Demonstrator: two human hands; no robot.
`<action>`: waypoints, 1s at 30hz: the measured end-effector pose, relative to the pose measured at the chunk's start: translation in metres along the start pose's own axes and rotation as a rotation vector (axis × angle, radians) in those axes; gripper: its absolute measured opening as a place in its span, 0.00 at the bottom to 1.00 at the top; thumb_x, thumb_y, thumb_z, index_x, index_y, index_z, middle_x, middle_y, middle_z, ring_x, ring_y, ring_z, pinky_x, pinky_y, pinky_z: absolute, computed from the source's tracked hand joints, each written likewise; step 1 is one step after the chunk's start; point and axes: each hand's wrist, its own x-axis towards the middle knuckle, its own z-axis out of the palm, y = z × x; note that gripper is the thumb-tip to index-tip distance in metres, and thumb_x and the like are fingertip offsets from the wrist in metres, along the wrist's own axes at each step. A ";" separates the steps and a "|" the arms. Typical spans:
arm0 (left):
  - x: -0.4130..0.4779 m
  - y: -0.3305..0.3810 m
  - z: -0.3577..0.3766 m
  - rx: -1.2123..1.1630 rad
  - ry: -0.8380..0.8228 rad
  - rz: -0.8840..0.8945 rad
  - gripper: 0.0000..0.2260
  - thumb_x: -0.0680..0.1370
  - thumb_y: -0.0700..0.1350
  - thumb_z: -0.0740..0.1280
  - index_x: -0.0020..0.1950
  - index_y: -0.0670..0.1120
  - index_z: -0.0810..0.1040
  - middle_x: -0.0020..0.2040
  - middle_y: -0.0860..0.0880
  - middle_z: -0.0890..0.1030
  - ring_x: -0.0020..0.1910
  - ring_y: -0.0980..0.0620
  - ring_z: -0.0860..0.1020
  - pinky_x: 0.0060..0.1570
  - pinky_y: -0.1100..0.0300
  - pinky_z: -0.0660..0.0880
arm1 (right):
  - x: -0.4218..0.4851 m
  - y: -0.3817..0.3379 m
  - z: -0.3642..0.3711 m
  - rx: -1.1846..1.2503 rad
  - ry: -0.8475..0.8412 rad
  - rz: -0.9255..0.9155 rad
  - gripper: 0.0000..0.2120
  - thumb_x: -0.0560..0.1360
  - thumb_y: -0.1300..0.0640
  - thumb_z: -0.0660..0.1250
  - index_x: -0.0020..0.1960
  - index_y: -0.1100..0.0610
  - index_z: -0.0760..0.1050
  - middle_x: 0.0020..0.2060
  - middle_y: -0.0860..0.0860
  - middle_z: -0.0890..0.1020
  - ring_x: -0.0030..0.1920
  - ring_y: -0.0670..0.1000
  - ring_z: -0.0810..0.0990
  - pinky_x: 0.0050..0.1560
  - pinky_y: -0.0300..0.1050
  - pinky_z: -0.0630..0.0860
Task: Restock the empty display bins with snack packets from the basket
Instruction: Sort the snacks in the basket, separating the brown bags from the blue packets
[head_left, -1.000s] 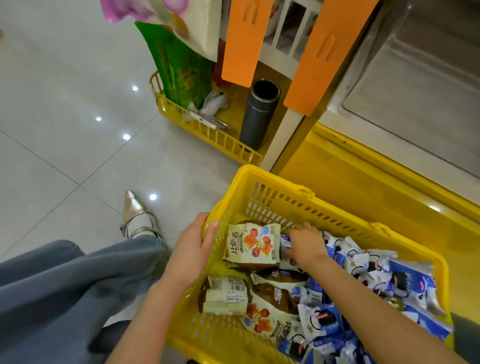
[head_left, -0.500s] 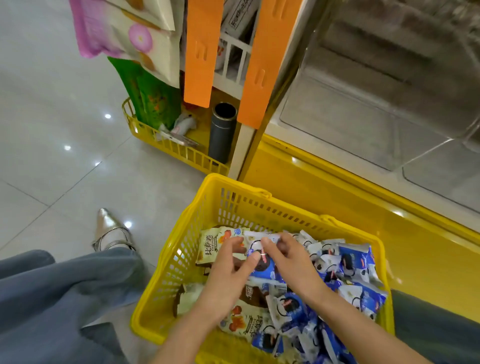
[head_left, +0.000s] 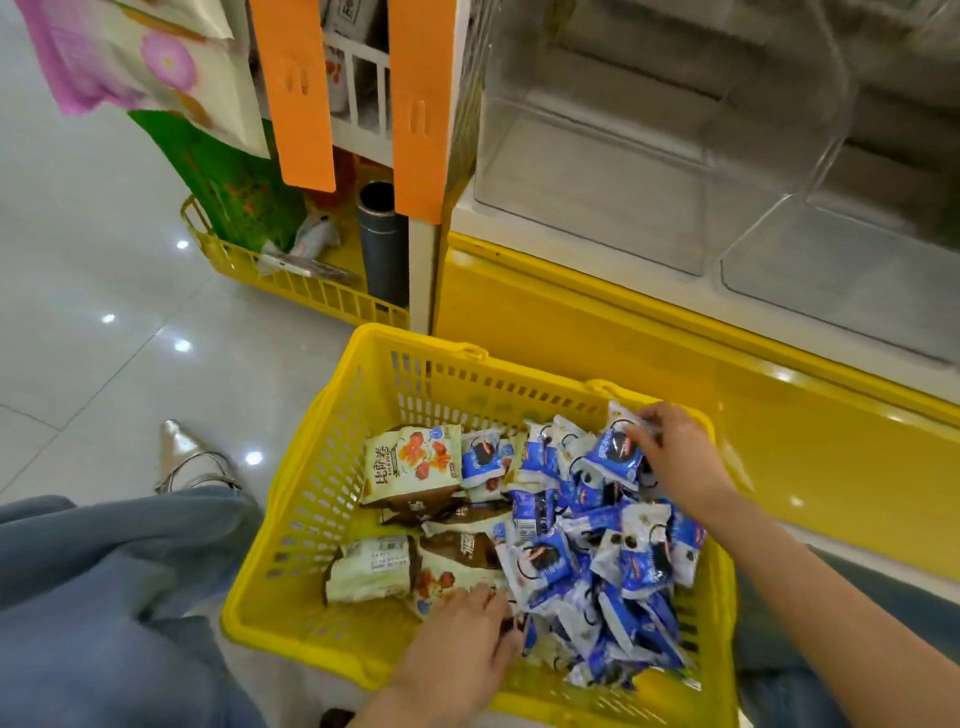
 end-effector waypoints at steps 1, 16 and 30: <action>-0.003 -0.001 0.000 0.021 0.011 0.008 0.16 0.81 0.54 0.53 0.64 0.49 0.68 0.59 0.49 0.71 0.57 0.49 0.71 0.56 0.55 0.66 | 0.000 0.003 0.003 -0.062 -0.012 -0.005 0.15 0.79 0.54 0.61 0.62 0.61 0.71 0.59 0.58 0.76 0.58 0.58 0.73 0.57 0.51 0.70; -0.021 -0.125 -0.107 -0.294 0.723 -0.507 0.15 0.81 0.47 0.55 0.65 0.43 0.69 0.57 0.43 0.75 0.55 0.41 0.74 0.51 0.49 0.71 | -0.072 -0.090 0.135 0.058 -0.498 -0.336 0.22 0.80 0.54 0.59 0.72 0.54 0.61 0.69 0.50 0.67 0.69 0.48 0.67 0.66 0.41 0.66; -0.017 -0.143 -0.086 -0.508 0.718 -0.426 0.09 0.81 0.52 0.53 0.51 0.48 0.67 0.37 0.49 0.77 0.36 0.49 0.76 0.35 0.53 0.71 | -0.048 -0.087 0.188 -0.403 -0.714 -0.309 0.35 0.70 0.46 0.71 0.70 0.56 0.60 0.66 0.55 0.66 0.66 0.56 0.65 0.65 0.50 0.67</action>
